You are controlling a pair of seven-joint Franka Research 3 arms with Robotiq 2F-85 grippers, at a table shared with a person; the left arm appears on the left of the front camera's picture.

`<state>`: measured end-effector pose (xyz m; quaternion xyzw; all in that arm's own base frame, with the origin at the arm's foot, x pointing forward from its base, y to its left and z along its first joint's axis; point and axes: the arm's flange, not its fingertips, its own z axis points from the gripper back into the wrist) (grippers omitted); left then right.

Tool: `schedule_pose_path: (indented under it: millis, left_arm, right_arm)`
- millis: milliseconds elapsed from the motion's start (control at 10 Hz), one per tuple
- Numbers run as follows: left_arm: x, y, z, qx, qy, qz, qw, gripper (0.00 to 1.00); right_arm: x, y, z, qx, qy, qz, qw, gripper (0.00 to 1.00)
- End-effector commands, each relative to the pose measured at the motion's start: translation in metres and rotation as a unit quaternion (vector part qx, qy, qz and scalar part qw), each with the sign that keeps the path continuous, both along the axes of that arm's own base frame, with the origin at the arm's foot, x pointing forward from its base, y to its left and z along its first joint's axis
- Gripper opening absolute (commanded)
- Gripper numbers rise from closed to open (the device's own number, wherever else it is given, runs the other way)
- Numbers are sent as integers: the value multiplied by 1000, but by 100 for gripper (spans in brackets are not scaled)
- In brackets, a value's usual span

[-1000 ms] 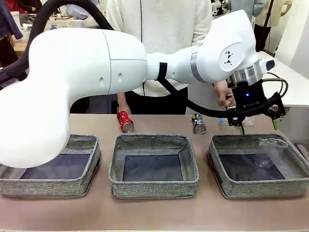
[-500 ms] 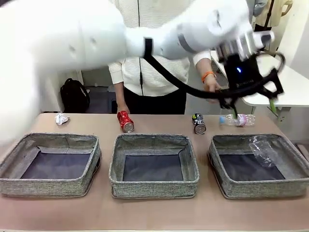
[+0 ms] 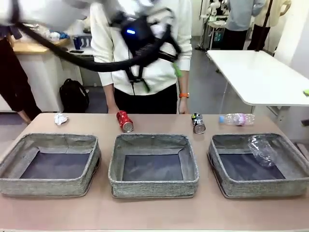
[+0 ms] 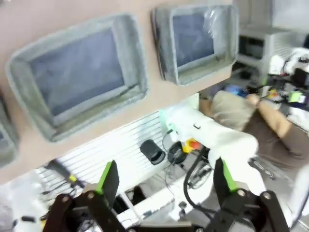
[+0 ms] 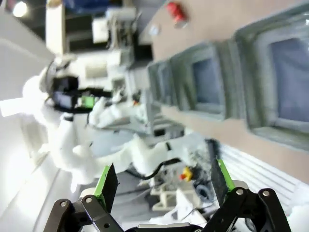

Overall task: Sort the waste into the appropriate baskets.
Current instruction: Place the picked waste into the Fabric basket indicated by the person.

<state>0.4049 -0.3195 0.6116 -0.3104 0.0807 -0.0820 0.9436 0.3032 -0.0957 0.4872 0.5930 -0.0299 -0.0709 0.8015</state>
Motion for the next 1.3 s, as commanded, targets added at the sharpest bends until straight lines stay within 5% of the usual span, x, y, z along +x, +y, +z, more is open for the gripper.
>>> schedule_pose_path:
  millis: [0,500,700,900,1000,1200]
  left_arm:
    - [-29,72,-36,-60,34,31,997,100]
    - [-70,210,-33,-233,3,162,959,100]
    - [-106,268,-54,-300,1,193,934,100]
    - [-138,296,-84,-344,-31,157,925,100]
    - [-102,275,-51,-288,9,206,935,100]
    - [-102,275,-51,-288,9,206,935,100]
  right_arm:
    - [26,49,-2,37,37,56,997,100]
    - [76,151,-9,122,109,59,985,100]
    - [82,133,3,164,179,2,970,100]
    - [74,100,18,162,161,-27,973,100]
    - [81,128,-5,152,166,25,974,100]
    - [81,128,-5,152,166,25,974,100]
